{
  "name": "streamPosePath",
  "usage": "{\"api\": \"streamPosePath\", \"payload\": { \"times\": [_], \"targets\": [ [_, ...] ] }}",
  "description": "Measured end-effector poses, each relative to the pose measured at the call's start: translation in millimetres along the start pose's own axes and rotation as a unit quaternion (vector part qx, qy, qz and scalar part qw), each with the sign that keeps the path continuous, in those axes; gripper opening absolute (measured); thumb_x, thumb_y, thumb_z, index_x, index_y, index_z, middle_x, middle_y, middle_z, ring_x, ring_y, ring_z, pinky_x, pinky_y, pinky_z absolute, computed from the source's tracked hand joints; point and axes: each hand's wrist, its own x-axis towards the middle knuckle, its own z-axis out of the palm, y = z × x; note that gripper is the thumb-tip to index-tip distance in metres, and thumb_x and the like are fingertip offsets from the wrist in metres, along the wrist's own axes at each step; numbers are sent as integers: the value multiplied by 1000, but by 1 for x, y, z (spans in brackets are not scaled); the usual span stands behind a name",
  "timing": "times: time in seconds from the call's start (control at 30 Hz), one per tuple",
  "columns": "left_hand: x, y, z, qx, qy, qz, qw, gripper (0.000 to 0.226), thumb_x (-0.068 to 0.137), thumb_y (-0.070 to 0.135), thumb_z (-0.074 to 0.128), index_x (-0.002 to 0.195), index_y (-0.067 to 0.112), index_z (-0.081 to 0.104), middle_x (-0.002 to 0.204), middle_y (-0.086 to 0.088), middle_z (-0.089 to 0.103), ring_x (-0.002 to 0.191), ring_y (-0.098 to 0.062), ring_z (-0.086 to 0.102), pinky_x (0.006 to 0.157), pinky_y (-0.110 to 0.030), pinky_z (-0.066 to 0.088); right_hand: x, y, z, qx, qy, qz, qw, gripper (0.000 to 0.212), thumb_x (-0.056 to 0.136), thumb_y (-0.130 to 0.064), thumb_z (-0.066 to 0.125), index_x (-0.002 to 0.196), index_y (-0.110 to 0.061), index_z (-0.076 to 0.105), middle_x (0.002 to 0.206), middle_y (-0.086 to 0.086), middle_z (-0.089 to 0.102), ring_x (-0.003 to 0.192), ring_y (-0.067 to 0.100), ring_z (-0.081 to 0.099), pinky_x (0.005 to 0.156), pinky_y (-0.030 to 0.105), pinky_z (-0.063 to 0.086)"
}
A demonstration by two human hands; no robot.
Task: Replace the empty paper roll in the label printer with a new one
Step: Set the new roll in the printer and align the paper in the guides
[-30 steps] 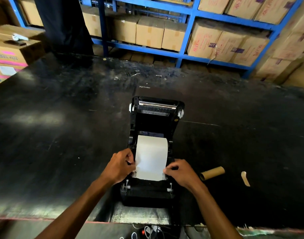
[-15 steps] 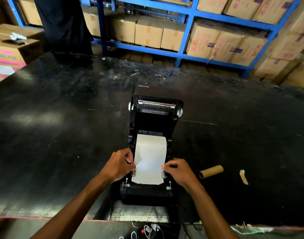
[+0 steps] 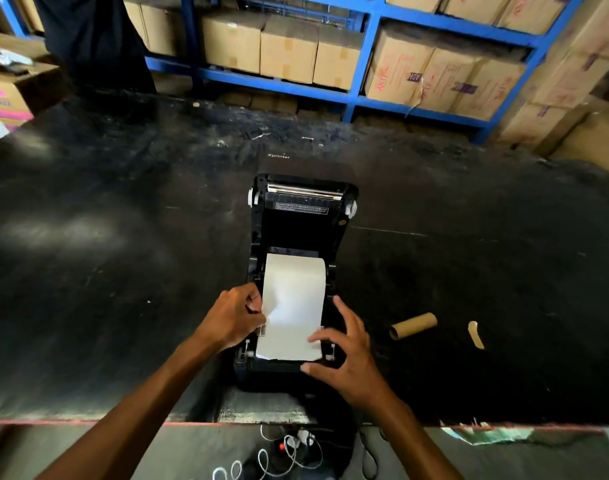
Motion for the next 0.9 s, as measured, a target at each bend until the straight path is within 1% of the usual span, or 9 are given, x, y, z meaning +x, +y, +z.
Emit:
{"api": "streamPosePath", "payload": {
  "times": [0.23, 0.3, 0.37, 0.43, 0.53, 0.6, 0.7, 0.8, 0.9],
  "targets": [
    [-4, 0, -2, -16, 5, 7, 1000, 28, 76, 1, 70, 67, 20, 51, 72, -1, 63, 66, -22, 63, 59, -32, 51, 3, -2, 13, 19, 28, 12, 999, 7, 73, -20, 78, 80, -19, 75, 153, -4, 27, 141, 15, 18, 111, 31, 15],
    [-10, 2, -1, -23, 42, 17, 999, 22, 77, 4, 71, 72, 17, 54, 73, 0, 65, 63, -18, 64, 57, -30, 54, 4, 0, 15, 5, 45, -3, 999, 2, 75, -19, 76, 78, -20, 76, 150, -4, 32, 139, 14, 21, 109, 22, 12],
    [-21, 4, 0, -37, 92, 48, 994, 18, 77, 12, 73, 77, 18, 57, 69, 6, 64, 57, -8, 61, 52, -20, 51, 3, 2, 16, -8, 66, -17, 998, 2, 76, -20, 75, 76, -21, 77, 147, -9, 32, 136, 8, 20, 105, 8, 4],
    [-34, 7, 0, -28, 60, 102, 993, 23, 74, 22, 78, 80, 28, 56, 71, 12, 61, 62, 0, 59, 52, -12, 46, 1, 2, 19, -14, 85, -27, 996, 3, 77, -21, 74, 76, -21, 77, 145, -14, 30, 134, 1, 16, 102, 3, 1],
    [-51, 8, 5, 78, -48, 167, 982, 29, 72, 35, 78, 93, 34, 57, 92, 21, 51, 83, 5, 51, 72, -10, 42, -1, 1, 21, -14, 119, -40, 992, 4, 76, -16, 75, 73, -18, 75, 145, -9, 31, 135, 5, 19, 107, 18, 10],
    [-58, 5, 10, 127, -29, 185, 974, 26, 75, 29, 75, 97, 25, 62, 97, 15, 53, 93, -6, 52, 80, -21, 43, -1, -1, 21, -11, 124, -39, 991, 6, 76, -16, 75, 71, -16, 74, 146, -7, 31, 136, 8, 20, 108, 28, 15],
    [-63, 5, 11, 138, 29, 196, 970, 11, 77, 17, 73, 87, 18, 69, 92, 1, 66, 90, -19, 59, 76, -32, 47, -7, -2, 20, -10, 109, -41, 993, 7, 78, -18, 73, 71, -16, 73, 146, -10, 30, 135, 4, 19, 107, 29, 17],
    [-68, 6, 11, 137, 41, 201, 969, 4, 78, 18, 74, 81, 20, 75, 83, 2, 70, 83, -17, 62, 69, -33, 50, -17, -2, 16, -12, 97, -45, 994, 7, 81, -15, 69, 75, -15, 73, 143, -9, 35, 132, 3, 22, 108, 29, 21],
    [-81, 8, 12, 133, 40, 197, 971, 5, 80, 17, 73, 81, 19, 77, 80, 0, 71, 80, -19, 64, 67, -36, 53, -27, -5, 12, -26, 92, -66, 993, 8, 83, -10, 66, 80, -13, 73, 137, 2, 48, 128, 12, 34, 104, 30, 27]
  ]
}}
